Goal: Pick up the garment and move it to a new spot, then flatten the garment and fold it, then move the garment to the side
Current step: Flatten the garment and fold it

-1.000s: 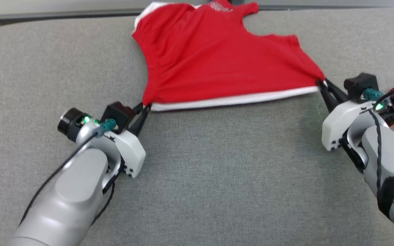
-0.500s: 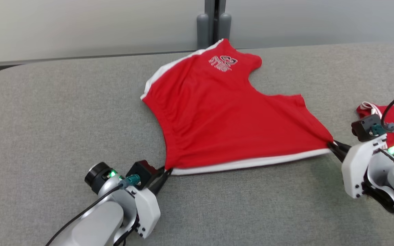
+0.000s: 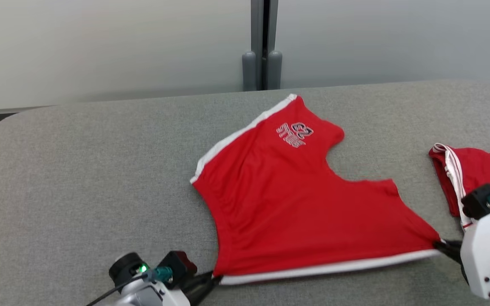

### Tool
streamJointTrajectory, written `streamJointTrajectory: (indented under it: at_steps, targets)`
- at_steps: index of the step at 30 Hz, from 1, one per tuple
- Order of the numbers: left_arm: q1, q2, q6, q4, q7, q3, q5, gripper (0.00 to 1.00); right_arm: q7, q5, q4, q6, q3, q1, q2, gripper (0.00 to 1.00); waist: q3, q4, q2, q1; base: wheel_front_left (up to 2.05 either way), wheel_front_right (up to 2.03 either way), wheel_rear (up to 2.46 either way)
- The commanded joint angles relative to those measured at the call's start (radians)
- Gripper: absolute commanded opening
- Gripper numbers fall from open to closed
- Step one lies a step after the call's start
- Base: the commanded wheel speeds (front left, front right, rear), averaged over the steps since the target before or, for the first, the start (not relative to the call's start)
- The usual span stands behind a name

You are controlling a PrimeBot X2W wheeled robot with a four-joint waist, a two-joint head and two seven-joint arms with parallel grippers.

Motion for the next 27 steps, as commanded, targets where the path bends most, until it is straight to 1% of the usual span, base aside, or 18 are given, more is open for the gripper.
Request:
streamJointTrajectory:
  at_steps: [1, 5, 8, 10, 13, 17, 20, 27]
  targets:
    - [0.018, 0.023, 0.004, -0.013, 0.013, 0.001, -0.012, 0.00, 0.018, 0.015, -0.007, -0.003, -0.001, 0.022, -0.027, 0.00, -0.010, 0.001, -0.0001, 0.0000, 0.00, 0.00, 0.00]
    - [0.062, 0.073, 0.025, -0.127, 0.085, -0.030, -0.013, 0.00, 0.107, 0.083, -0.077, -0.003, -0.028, 0.078, -0.093, 0.00, -0.027, 0.002, -0.0001, 0.0000, 0.00, 0.00, 0.00]
    - [0.079, 0.095, 0.042, -0.208, 0.125, -0.043, -0.020, 0.00, 0.154, 0.113, -0.141, -0.003, -0.057, 0.108, -0.141, 0.00, -0.027, 0.007, -0.0001, 0.0000, 0.00, 0.00, 0.00]
    - [0.083, 0.104, 0.053, -0.252, 0.135, -0.036, -0.029, 0.00, 0.168, 0.116, -0.174, -0.003, -0.090, 0.107, -0.166, 0.00, -0.024, 0.015, -0.0001, 0.0000, 0.00, 0.00, 0.00]
    - [0.058, 0.113, 0.077, -0.294, 0.135, -0.013, -0.028, 0.00, 0.181, 0.093, -0.202, -0.003, -0.142, 0.088, -0.179, 0.00, -0.014, 0.033, -0.0001, 0.0000, 0.00, 0.00, 0.00]
    - [0.019, 0.107, 0.111, -0.319, 0.128, 0.024, -0.022, 0.00, 0.210, 0.070, -0.207, -0.003, -0.227, 0.044, -0.164, 0.00, 0.009, 0.067, -0.0001, 0.0000, 0.00, 0.00, 0.00]
    - [-0.011, 0.094, 0.123, -0.324, 0.131, 0.044, -0.027, 0.00, 0.248, 0.026, -0.204, -0.003, -0.270, 0.000, -0.145, 0.00, 0.032, 0.101, -0.0001, 0.0000, 0.00, 0.00, 0.00]
    - [-0.087, 0.040, 0.104, -0.301, 0.131, 0.053, -0.011, 0.00, 0.358, -0.045, -0.185, -0.003, -0.355, -0.127, -0.078, 0.00, 0.114, 0.179, -0.0001, 0.0000, 0.00, 0.00, 0.00]
